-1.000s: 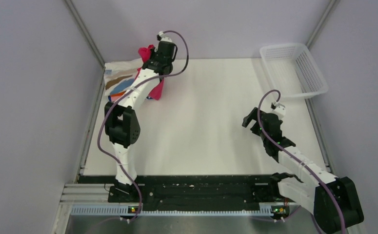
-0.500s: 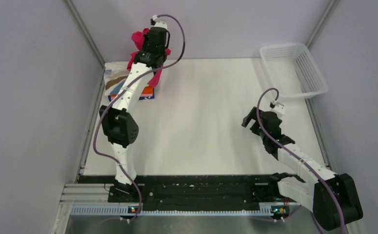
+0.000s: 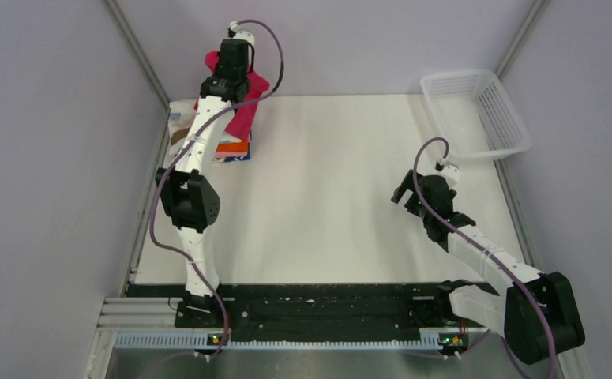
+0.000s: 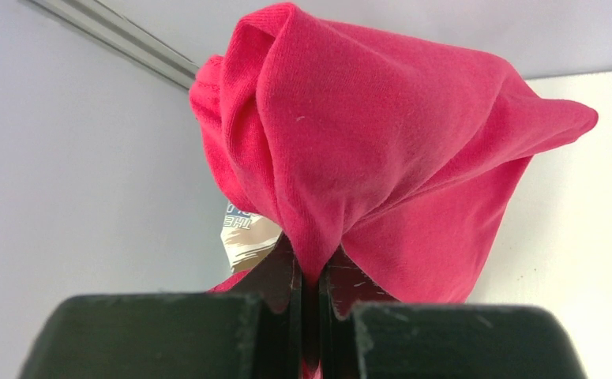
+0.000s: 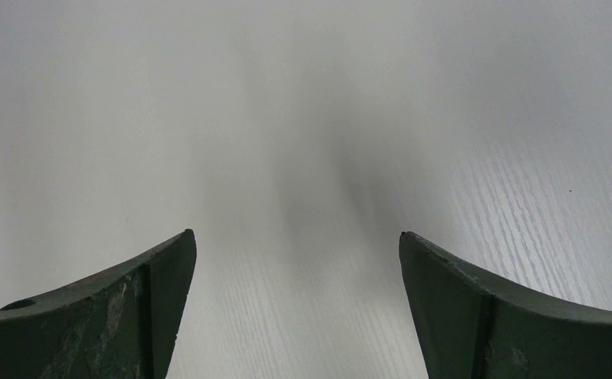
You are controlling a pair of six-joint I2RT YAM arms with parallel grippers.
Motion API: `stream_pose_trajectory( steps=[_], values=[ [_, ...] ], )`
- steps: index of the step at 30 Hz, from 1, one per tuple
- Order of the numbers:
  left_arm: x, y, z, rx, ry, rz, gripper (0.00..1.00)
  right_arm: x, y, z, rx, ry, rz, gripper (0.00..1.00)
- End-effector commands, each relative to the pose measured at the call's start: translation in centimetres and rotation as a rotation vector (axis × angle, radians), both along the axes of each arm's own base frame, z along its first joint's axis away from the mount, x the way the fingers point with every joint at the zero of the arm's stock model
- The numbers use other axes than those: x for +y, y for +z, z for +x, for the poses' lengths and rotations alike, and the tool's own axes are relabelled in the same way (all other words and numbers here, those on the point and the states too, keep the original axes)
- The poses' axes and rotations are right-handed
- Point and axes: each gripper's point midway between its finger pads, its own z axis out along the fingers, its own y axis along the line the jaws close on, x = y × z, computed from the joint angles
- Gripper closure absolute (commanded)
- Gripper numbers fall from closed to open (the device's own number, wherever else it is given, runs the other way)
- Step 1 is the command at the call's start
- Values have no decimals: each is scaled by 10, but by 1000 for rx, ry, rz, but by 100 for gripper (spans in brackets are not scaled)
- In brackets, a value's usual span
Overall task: Fold and stack the t-shirts
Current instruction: Put the neatly folded tshirt into the corner of the board with the left arm
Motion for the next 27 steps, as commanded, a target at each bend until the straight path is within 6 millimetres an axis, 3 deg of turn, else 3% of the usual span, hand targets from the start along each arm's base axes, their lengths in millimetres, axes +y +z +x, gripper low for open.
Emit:
stream_pose_trajectory(
  steps=[1,18,20,21,25,27],
  values=[
    [15,8,11,-31,-9,-51,100,-9,15,10,-38,-43,-25,2],
    [96,-50,40,22,125,-99,100,-18,9,12,-10,-85,-67,2],
    [98,-59,43,34,117,-111,100,-18,6,12,2,-86,-73,2],
    [115,-61,42,32,143,-114,100,-18,4,13,7,-86,-74,2],
    [132,-70,45,36,151,-125,100,-20,1,13,30,-89,-94,2],
    [140,-72,46,30,162,-128,83,-23,2,13,32,-100,-105,2]
  ],
)
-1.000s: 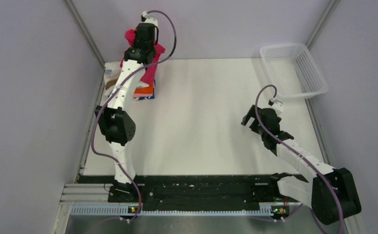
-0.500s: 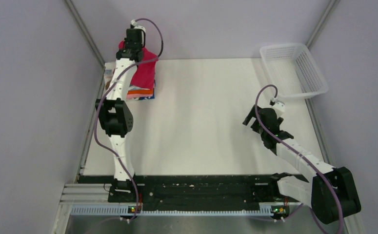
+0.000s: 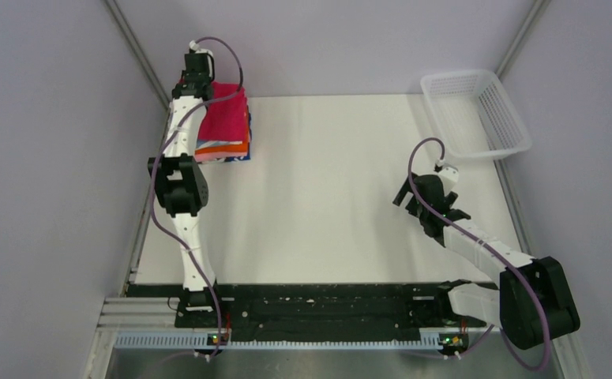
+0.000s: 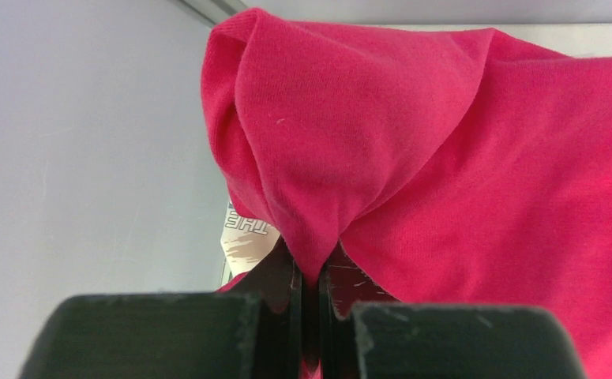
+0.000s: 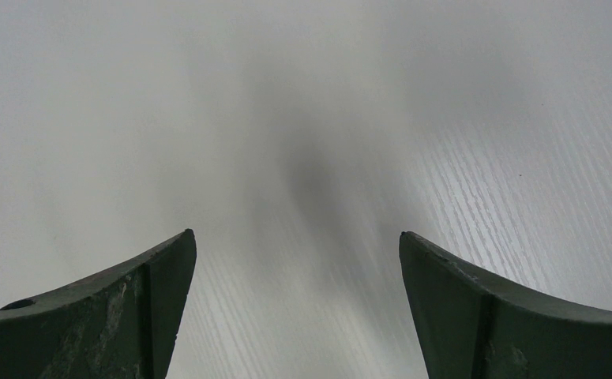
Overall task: Fold and stack the t-shirts
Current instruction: Put the neatly folded tshirt into the corner of the board with the left arm
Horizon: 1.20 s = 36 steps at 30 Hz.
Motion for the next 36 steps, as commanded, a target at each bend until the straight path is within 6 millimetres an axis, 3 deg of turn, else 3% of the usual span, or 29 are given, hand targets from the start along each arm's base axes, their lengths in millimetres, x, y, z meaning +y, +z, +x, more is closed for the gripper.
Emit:
stream_pose_trajectory(
  steps=[1,3,4,9,13,17,21,24,27,36],
  values=[
    [23,32,13,-129,42,-15,65,-7,23,15,-51,-34,-29,2],
    [32,38,12,-157,78,-24,4,-8,25,15,-55,-36,-31,2],
    [34,42,11,-173,89,-32,1,-8,25,15,-55,-36,-32,2],
    [29,70,7,-242,77,-88,1,-9,28,14,-60,-41,-28,1],
    [15,73,3,-262,42,-167,1,-9,32,13,-79,-43,-18,1],
    [-17,74,-1,-258,-64,-298,1,-5,34,12,-100,-25,4,1],
    [-75,78,-12,-242,-296,-454,1,-3,33,12,-94,-13,3,1],
    [-115,62,-24,-226,-443,-551,1,-1,32,12,-84,1,2,1],
    [-139,49,-31,-191,-513,-597,1,-1,31,12,-77,7,0,1],
    [-170,-15,-31,-12,-552,-635,1,-4,31,11,-74,5,-19,1]
  ],
)
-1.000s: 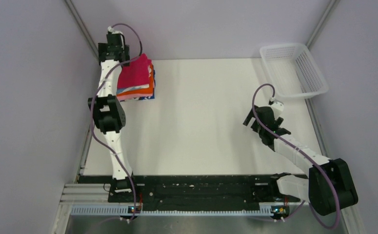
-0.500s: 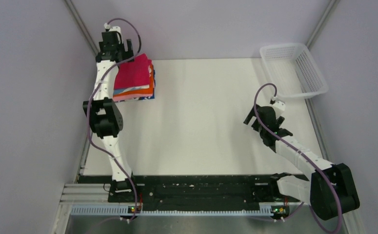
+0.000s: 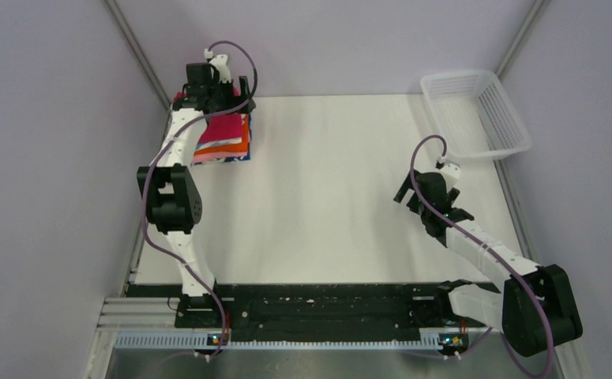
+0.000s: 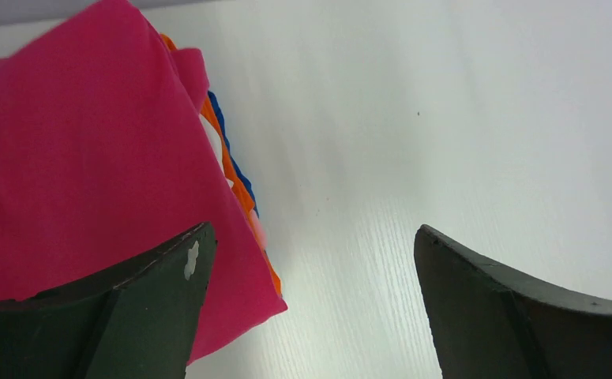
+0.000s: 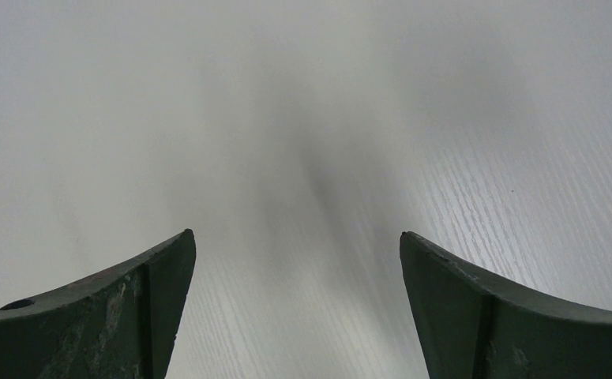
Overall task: Fold and stack the t-shirts
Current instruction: Put the neatly folded tshirt into the corner of the board with the left arm, then reset both arms
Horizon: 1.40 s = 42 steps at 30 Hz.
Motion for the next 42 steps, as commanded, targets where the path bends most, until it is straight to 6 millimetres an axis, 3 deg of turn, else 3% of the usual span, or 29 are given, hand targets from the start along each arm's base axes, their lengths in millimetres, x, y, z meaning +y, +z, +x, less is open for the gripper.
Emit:
stream_pose_trajectory(
  steps=[1,5,13,14,18,21,24,30,33,36,39,42],
  values=[
    [-16,-23,2,44,-56,7,1,-4,14,7,-36,-11,-12,1],
    [-7,-43,-3,104,14,35,1,-4,15,8,-43,-12,-14,1],
    [-18,-42,-24,85,60,-63,1,-2,18,7,-61,5,-5,1],
    [-20,-38,-28,87,54,-67,1,-1,20,7,-70,8,2,1],
    [-29,13,-53,-1,53,-90,1,5,31,4,-107,33,40,1],
    [-42,47,-92,-90,52,-135,1,5,37,-1,-125,30,65,1],
    [-49,58,-138,-131,103,-167,1,4,47,-6,-147,20,87,1],
    [-34,27,-234,-101,234,-237,1,6,66,-22,-193,16,157,1],
    [-17,6,-263,-118,319,-258,1,7,68,-30,-202,14,187,1],
    [0,7,-274,-174,405,-272,1,8,63,-35,-195,21,203,1],
    [2,13,-276,-192,414,-281,1,7,59,-39,-185,22,197,1],
    [1,6,-275,-160,417,-269,1,5,55,-42,-185,23,191,1]
  ],
)
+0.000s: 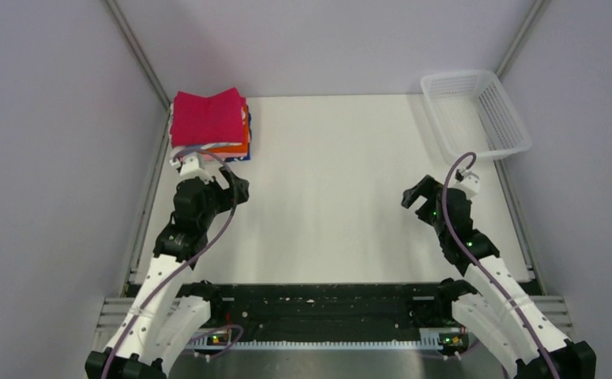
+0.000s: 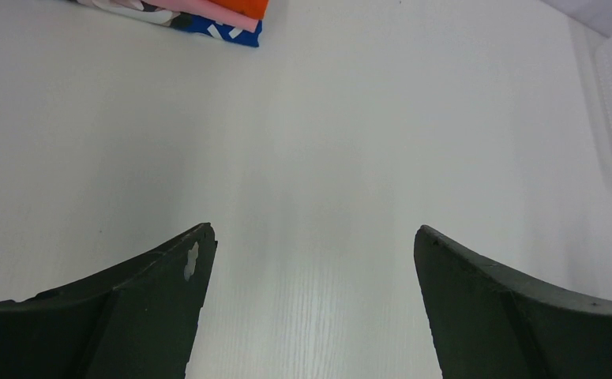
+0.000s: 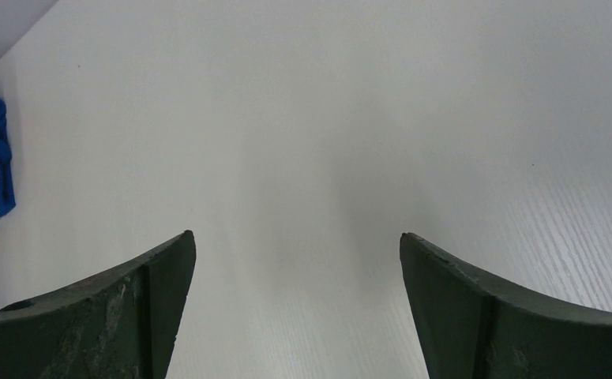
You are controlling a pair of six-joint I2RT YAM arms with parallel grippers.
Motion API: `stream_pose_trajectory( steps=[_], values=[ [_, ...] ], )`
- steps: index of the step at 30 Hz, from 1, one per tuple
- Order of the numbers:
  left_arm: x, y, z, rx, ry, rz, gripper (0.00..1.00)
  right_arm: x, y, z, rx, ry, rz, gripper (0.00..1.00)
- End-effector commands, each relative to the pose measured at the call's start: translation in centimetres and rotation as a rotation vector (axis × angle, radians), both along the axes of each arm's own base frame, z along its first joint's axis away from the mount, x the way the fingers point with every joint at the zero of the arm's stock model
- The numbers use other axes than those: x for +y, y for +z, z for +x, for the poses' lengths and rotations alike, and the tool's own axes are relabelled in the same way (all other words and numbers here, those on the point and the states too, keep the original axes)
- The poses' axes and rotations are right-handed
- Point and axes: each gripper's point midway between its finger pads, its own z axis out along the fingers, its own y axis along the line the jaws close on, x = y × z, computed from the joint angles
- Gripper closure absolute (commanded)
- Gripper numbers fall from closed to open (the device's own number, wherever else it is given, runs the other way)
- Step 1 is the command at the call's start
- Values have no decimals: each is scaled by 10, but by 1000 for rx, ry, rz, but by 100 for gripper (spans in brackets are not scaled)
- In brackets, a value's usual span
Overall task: Fold and stack the t-shirts
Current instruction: Reset both arms
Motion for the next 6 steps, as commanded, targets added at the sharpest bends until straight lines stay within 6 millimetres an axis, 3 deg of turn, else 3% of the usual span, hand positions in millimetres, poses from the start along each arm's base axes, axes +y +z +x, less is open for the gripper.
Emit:
stream_pose_trajectory(
  steps=[1,6],
  values=[
    [8,15,9,-41,65,-18,1,-3,-1,-5,-8,-7,11,1],
    [7,13,10,-5,65,-12,1,-4,4,-6,-34,-7,16,1]
  ],
)
